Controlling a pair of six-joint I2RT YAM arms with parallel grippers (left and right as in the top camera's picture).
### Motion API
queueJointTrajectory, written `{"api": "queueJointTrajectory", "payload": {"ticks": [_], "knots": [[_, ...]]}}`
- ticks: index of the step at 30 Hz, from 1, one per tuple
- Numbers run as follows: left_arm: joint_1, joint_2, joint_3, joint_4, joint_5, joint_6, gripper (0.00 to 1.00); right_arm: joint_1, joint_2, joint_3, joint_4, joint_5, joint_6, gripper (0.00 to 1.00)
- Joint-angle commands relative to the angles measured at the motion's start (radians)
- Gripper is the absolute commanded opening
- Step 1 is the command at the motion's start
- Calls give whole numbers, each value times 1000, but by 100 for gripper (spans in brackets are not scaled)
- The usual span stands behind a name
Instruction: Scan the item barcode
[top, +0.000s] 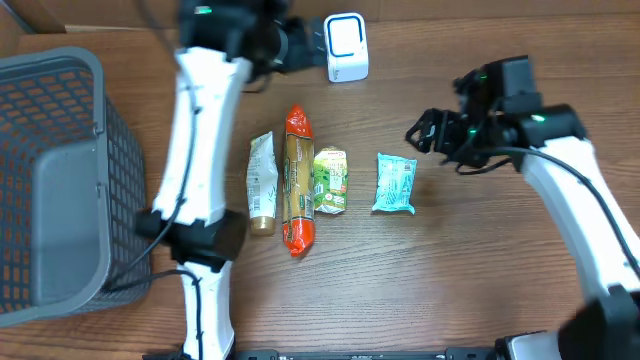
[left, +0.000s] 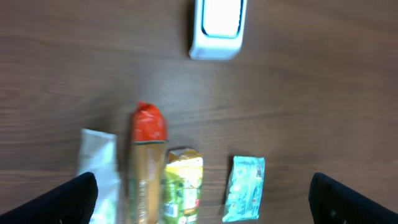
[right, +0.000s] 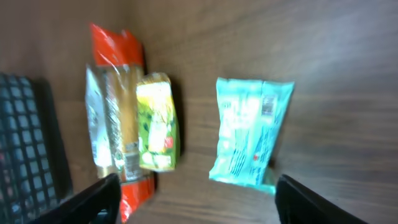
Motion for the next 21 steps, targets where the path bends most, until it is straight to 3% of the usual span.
{"api": "queueJointTrajectory", "payload": {"ticks": [1, 3, 13, 21], "knots": [[60, -44, 47, -42, -13, 40, 99, 53, 62, 13, 3, -45, 43, 71], [82, -44, 46, -65, -14, 40, 100, 82, 101, 13, 4, -29, 58, 65], [102, -42, -4, -89, -31, 40, 99, 181, 249, 12, -3, -14, 113, 57], [102, -42, -4, -89, -40, 40, 100, 262, 260, -25, 34, 31, 134, 58]]}}
